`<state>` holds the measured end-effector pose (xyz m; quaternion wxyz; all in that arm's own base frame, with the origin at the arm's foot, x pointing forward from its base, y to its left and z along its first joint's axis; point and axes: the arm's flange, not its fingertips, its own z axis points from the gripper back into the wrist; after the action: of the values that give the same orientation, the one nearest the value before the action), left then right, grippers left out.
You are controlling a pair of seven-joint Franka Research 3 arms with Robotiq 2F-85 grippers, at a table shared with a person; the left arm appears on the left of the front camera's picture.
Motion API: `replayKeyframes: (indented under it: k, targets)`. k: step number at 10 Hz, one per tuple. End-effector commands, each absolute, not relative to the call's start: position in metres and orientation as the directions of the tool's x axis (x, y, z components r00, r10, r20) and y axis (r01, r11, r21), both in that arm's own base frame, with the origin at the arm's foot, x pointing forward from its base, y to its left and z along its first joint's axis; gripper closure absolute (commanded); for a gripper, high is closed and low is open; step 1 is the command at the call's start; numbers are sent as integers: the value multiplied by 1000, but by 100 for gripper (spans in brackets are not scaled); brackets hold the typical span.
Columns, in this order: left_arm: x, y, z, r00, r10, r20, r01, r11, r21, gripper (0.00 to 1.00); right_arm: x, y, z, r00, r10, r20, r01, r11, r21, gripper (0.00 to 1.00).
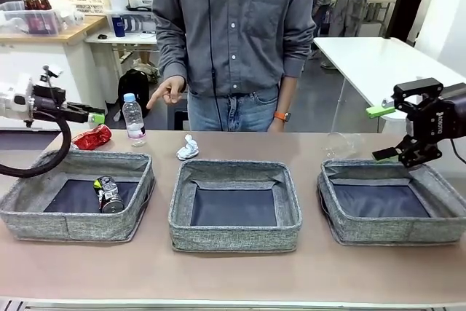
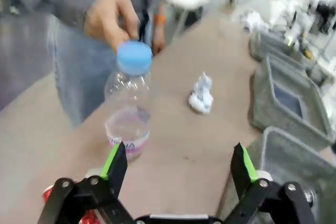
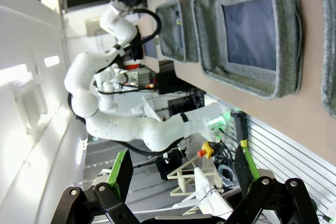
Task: Sort the waste into the appropriate baskets.
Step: Pick up the waste item pointed out by the person.
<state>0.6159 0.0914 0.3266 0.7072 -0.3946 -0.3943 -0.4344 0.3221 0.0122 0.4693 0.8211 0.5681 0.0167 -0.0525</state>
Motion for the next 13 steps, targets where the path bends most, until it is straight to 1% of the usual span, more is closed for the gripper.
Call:
replayKeyframes:
  k: [1,3,5,8,11,13]
  targets:
    - [638,75,323,233,-430,872,961,240,-139,0,322,13,475,992,-71,-102,121,338,933,0]
    - [658,64,315,196,-471,860,959,276,-68,0,322,13,475,992,-71,-102,121,338,933,0]
    - [663,66,312,191,-483,855,951,306,-40,0,322,13,475,992,-71,-102,121,338,933,0]
    - [669,59,310,117,-469,875,950,311,40,0,322,13,475,992,-71,-102,121,338,933,0]
    - [679,48,302,83,-450,889,947,312,69,0,322,13,475,992,-71,-102,121,338,933,0]
    - [684,37,299,99,-392,915,951,307,29,0,322,13,475,992,-71,-102,121,338,933,0]
